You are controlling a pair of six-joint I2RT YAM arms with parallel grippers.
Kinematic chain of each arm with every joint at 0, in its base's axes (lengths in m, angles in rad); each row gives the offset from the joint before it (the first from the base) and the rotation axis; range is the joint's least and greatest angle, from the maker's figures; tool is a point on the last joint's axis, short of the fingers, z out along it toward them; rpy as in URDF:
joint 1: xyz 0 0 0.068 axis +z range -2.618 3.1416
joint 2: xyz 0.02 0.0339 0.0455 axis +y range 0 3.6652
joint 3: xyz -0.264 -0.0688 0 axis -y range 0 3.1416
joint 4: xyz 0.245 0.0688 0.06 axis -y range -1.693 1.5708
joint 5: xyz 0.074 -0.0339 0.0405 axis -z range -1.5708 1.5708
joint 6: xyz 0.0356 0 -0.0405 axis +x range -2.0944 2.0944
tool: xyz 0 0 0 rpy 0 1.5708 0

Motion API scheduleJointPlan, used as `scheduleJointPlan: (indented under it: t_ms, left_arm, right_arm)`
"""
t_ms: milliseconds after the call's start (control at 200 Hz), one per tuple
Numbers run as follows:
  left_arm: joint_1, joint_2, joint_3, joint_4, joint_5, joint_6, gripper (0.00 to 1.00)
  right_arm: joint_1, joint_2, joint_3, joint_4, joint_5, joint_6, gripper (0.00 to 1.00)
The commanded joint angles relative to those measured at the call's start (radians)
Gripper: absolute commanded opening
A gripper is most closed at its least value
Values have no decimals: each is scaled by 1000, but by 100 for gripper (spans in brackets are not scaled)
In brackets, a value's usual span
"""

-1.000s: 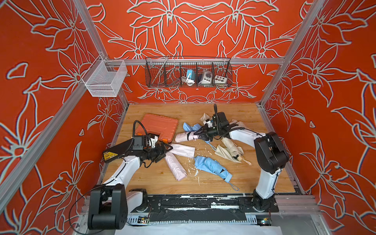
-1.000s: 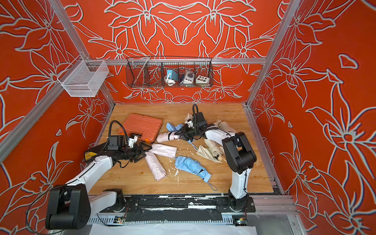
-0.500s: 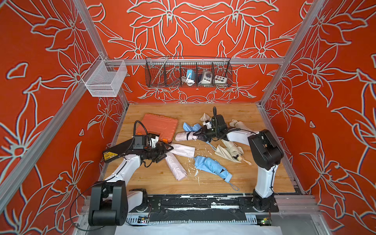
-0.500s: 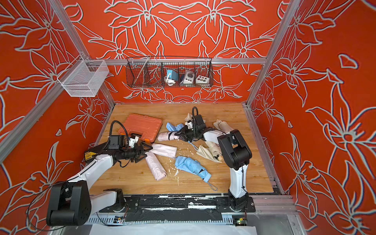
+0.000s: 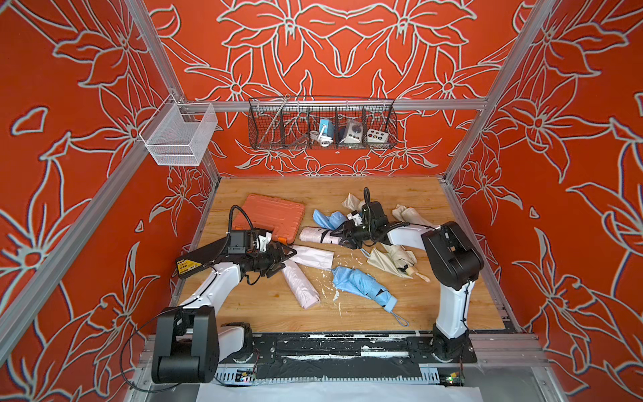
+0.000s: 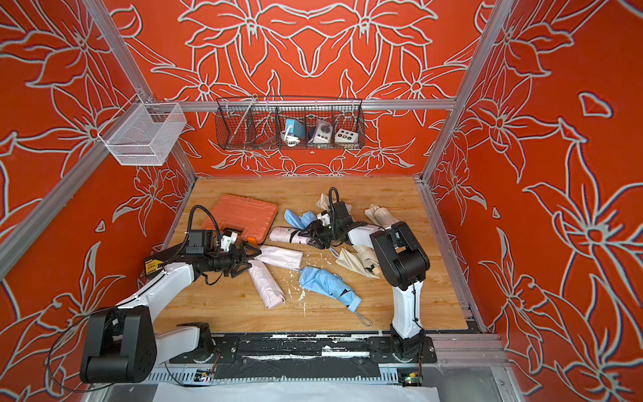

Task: Take umbrellas out of sleeves
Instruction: Place the umbrella at the center of the board.

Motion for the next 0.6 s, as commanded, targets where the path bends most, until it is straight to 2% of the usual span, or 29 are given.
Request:
scheduleJointPlan:
  t_ms: [0,175,285,595]
  left_arm:
    - [1,10,22,-2,9,17,86]
    - [0,7,21,-1,10,18,86]
    - [0,7,20,2,10,18,86]
    - [0,0,21,4,11,17,86]
  right_arm:
    - [7,-33,-12,-56,16,-59,63]
    - [7,-70,28,-246,58,-171,73]
    - [7,-101,46,-342,90,-233,76]
    - [24,-207,39,-340,58,-289,76]
